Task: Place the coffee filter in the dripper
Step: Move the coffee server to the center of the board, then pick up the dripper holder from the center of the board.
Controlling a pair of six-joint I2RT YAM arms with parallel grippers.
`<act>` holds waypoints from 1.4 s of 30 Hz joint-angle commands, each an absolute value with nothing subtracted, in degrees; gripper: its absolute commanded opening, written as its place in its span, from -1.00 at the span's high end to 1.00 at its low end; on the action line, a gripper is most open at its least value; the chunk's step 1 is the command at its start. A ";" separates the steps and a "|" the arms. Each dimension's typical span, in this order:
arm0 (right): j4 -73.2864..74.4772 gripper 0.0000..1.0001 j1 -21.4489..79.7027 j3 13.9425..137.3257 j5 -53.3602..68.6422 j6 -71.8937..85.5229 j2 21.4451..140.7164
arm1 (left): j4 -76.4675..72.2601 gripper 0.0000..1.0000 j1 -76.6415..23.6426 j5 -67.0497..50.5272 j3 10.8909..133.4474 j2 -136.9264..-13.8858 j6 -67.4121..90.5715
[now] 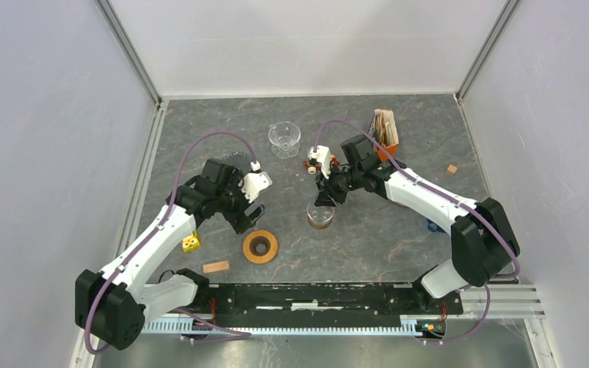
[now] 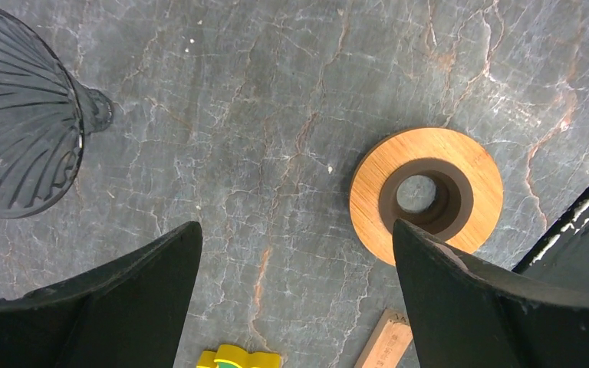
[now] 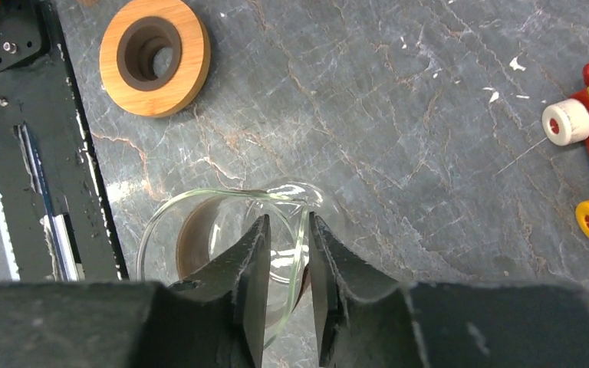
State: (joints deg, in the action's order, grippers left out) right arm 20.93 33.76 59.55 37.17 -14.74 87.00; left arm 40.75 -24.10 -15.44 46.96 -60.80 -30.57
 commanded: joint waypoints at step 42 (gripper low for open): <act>27.25 -0.25 24.55 58.72 30.20 -24.52 69.48 | 32.80 0.06 -36.83 -11.08 40.58 -78.16 -30.85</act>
State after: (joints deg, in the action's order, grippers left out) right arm 28.36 25.19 58.94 30.74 -24.86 70.91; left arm 34.52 -36.51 -9.37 40.45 -78.39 -30.57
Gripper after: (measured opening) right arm 0.629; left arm 0.545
